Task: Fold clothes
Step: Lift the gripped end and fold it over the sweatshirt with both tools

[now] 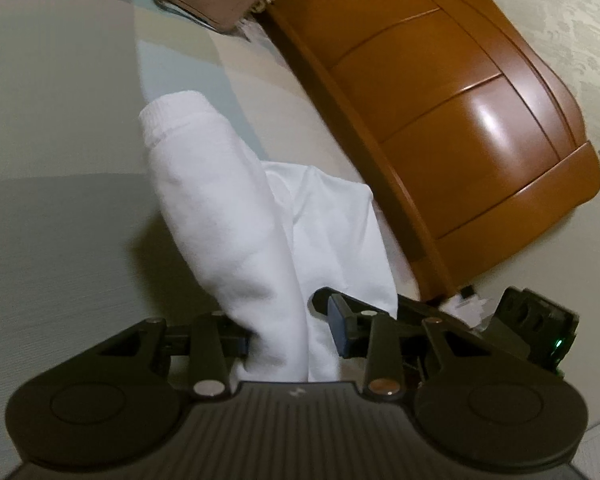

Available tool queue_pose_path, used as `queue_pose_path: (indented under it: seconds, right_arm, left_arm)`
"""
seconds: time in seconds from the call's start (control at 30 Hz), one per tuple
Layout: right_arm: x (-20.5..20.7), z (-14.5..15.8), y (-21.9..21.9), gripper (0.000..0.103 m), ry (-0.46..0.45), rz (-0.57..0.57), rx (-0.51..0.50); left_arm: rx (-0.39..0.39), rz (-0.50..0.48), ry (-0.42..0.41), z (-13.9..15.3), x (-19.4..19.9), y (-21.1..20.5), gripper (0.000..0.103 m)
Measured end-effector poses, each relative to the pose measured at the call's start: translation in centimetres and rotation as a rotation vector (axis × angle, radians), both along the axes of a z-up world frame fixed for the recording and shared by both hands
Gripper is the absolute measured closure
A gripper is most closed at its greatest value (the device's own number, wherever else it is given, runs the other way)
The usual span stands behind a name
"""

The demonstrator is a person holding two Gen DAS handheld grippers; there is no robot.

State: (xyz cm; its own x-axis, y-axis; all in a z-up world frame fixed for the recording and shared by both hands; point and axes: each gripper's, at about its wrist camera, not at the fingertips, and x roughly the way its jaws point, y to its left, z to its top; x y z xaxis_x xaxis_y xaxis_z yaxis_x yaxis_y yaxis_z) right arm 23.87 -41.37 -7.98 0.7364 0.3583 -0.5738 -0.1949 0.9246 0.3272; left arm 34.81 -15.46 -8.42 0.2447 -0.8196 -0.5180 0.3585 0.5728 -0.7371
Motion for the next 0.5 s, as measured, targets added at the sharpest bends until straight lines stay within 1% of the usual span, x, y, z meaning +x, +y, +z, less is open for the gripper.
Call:
queue_pose_path:
  seconds: [0.07, 0.2, 0.27, 0.37, 0.43, 0.5]
  right_arm:
    - [-0.2, 0.4, -2.0, 0.065, -0.005, -0.028, -0.011]
    - [-0.2, 1.2, -7.0, 0.067, -0.017, -0.080, -0.036]
    - [0.3, 1.5, -9.4, 0.067, -0.020, -0.098, -0.049]
    - [2.2, 1.9, -12.9, 0.069, -0.018, -0.123, -0.057]
    - [3.4, 2.0, -14.9, 0.070, -0.016, -0.137, -0.063]
    - [4.9, 2.0, -16.5, 0.070, -0.010, -0.152, -0.082]
  left_arm:
    - [-0.043, -0.014, 0.032, -0.3, 0.7, -2.0, 0.069]
    - [-0.092, -0.032, 0.070, -1.3, 2.6, -6.2, 0.069]
    - [-0.109, -0.042, 0.081, -1.7, 3.6, -8.5, 0.072]
    - [-0.115, -0.048, 0.082, -2.1, 5.3, -11.5, 0.075]
    - [-0.116, -0.052, 0.080, -2.4, 6.4, -13.5, 0.083]
    - [-0.118, -0.055, 0.078, -2.7, 7.6, -15.5, 0.083]
